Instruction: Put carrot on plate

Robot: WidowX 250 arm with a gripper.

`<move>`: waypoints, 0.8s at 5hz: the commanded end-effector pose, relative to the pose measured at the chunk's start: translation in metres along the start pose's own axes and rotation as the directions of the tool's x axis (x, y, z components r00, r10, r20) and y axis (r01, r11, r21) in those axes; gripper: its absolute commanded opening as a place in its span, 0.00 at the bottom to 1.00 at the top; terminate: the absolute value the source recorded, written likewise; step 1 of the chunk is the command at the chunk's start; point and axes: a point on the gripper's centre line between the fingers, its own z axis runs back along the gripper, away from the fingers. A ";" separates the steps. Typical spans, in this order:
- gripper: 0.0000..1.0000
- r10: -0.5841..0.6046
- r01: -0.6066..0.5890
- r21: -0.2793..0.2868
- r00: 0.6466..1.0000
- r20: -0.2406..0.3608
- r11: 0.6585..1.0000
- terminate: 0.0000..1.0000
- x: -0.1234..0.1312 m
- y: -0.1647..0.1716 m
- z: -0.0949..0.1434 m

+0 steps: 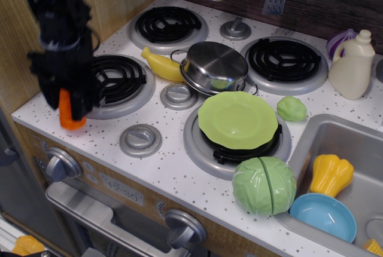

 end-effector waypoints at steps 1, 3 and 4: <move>0.00 -0.057 0.047 0.131 0.996 0.073 0.990 0.00 0.033 -0.022 0.066; 0.00 -0.294 0.277 0.121 0.941 0.169 0.953 0.00 0.094 -0.126 0.089; 0.00 -0.354 0.381 -0.092 0.908 0.224 0.920 0.00 0.108 -0.158 0.087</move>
